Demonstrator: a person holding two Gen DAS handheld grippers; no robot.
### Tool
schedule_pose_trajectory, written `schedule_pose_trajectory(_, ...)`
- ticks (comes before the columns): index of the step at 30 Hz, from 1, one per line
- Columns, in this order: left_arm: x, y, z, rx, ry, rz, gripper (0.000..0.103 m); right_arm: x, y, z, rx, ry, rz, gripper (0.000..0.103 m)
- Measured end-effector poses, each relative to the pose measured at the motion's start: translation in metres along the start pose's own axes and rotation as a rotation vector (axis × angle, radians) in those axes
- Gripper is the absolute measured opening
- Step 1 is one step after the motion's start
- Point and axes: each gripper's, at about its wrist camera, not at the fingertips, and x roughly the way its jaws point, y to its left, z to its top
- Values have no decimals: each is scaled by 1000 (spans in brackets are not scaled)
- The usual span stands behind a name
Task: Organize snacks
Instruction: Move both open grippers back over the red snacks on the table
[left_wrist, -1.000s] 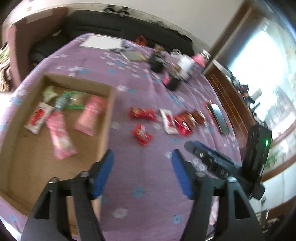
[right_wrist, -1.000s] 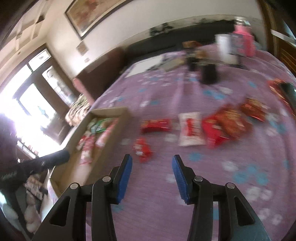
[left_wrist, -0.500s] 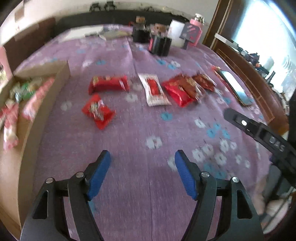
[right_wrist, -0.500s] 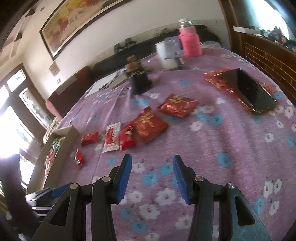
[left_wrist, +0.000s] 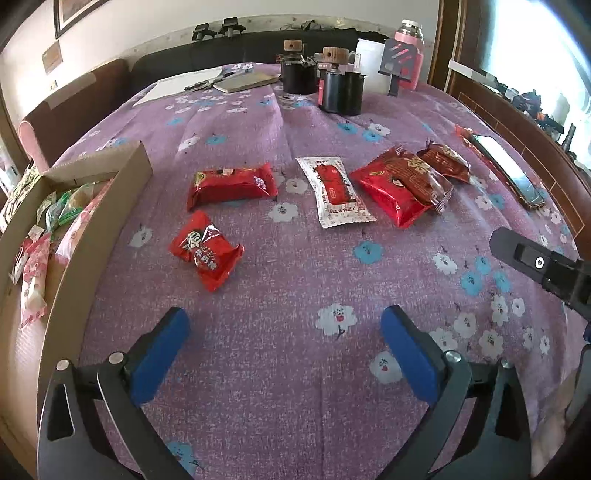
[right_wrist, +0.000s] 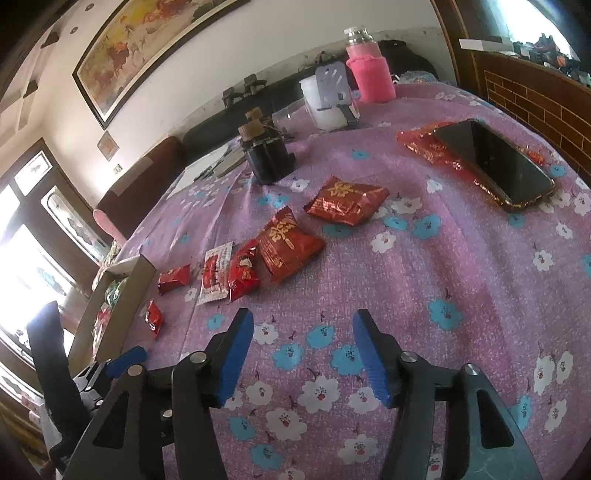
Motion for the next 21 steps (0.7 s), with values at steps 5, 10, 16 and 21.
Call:
schedule_pose_trajectory(5, 1, -1, 0, 0, 0, 0, 103, 2, 1, -2, -6, 9, -8, 59)
schedule_pose_trajectory(10, 1, -1, 0, 0, 1, 0, 103, 5, 5, -3, -29, 16, -28, 59)
schedule_pose_trajectory(16, 1, -1, 0, 0, 1, 1, 103, 6, 6, -4, -34, 7, -57, 59)
schedule_pose_trajectory(21, 1, -1, 0, 0, 1, 1, 103, 9, 8, -3, -46, 20, -54, 59)
